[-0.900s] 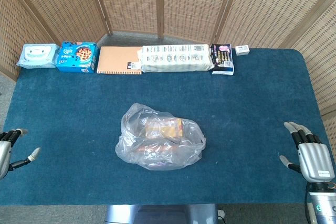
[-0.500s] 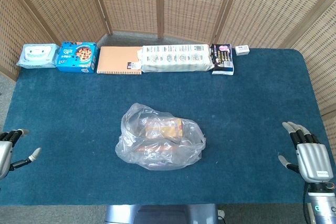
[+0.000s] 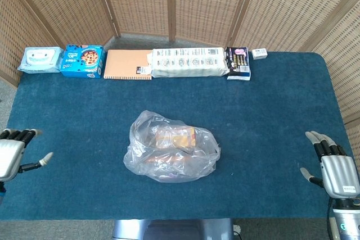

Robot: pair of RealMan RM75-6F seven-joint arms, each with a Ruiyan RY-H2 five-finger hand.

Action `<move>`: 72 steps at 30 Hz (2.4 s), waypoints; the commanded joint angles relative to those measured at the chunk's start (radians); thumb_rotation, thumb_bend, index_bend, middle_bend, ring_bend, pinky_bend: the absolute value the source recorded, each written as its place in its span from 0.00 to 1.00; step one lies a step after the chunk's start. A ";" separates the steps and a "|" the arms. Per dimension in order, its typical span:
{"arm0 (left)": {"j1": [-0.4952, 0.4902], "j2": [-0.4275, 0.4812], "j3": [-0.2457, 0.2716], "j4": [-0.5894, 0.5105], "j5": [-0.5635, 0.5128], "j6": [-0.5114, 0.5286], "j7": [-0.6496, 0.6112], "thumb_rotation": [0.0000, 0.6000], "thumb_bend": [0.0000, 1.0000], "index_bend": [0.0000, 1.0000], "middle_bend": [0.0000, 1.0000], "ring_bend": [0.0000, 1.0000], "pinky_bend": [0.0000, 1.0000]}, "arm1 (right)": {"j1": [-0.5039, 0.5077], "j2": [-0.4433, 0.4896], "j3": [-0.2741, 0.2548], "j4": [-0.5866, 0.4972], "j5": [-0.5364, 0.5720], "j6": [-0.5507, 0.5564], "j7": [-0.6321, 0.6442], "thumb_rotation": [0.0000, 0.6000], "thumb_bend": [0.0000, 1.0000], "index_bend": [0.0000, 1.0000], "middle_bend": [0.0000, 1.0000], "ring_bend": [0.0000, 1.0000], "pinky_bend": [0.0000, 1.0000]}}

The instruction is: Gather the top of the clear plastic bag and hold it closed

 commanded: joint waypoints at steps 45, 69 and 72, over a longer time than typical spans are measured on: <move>-0.481 -0.219 -0.074 -0.153 -0.191 -0.512 0.282 0.00 0.16 0.30 0.39 0.41 0.31 | -0.064 0.006 -0.003 0.025 0.016 0.063 0.043 1.00 0.20 0.12 0.17 0.18 0.26; -0.532 -0.345 -0.111 -0.190 -0.317 -0.428 0.222 0.00 0.16 0.30 0.39 0.41 0.37 | -0.082 0.000 0.003 0.058 0.028 0.071 0.082 1.00 0.20 0.12 0.17 0.18 0.26; -0.530 -0.364 -0.121 -0.193 -0.350 -0.432 0.156 0.00 0.16 0.30 0.39 0.41 0.39 | -0.084 -0.001 0.005 0.062 0.027 0.075 0.087 1.00 0.20 0.12 0.17 0.18 0.26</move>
